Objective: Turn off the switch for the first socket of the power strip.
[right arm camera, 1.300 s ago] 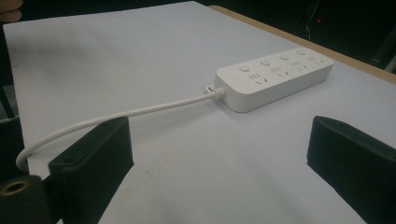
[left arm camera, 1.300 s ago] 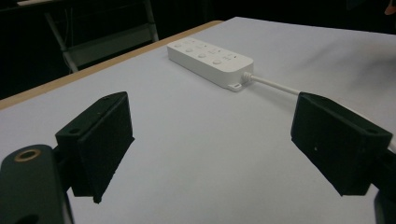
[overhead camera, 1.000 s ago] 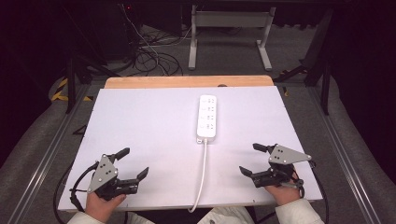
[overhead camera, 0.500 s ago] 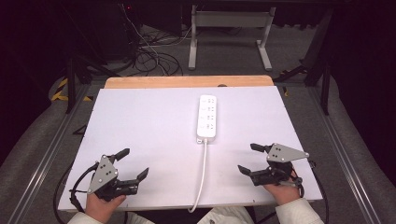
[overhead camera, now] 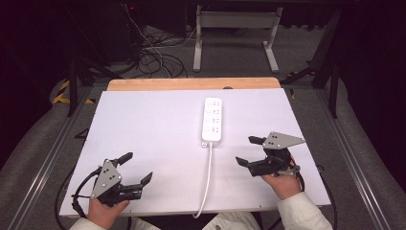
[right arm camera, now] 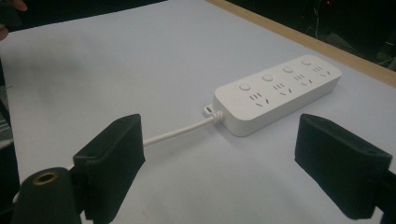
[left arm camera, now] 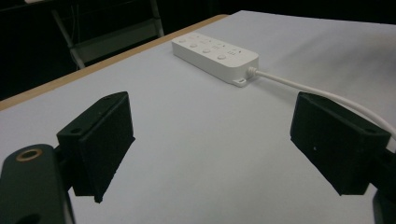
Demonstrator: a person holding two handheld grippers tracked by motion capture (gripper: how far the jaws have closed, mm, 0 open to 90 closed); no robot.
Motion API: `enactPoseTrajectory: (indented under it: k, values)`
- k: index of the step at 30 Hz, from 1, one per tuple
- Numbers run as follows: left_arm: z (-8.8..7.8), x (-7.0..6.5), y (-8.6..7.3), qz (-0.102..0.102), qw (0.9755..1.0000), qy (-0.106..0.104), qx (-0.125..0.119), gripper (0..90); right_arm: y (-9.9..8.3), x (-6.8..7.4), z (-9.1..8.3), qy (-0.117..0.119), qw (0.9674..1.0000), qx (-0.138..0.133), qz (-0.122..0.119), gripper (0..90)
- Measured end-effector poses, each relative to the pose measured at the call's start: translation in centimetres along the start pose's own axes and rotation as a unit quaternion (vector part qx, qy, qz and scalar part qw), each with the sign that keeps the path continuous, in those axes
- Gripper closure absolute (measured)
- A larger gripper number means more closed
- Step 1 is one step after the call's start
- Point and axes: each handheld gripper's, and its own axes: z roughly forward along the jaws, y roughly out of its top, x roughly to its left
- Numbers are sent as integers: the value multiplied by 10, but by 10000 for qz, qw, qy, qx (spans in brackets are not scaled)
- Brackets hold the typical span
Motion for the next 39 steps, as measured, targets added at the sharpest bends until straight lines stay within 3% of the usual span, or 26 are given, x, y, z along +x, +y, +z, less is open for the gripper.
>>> enactPoseTrajectory:
  k: [29, 39]
  values:
    - [2, -2, 0, 55, 10000, 8, 42, 137, 45, -13, 39, -181, 9998, 42, -63, 185]
    - [2, -2, 0, 72, 10000, -1, 37, 137, 55, -14, 56, -240, 9996, 133, -71, 253]
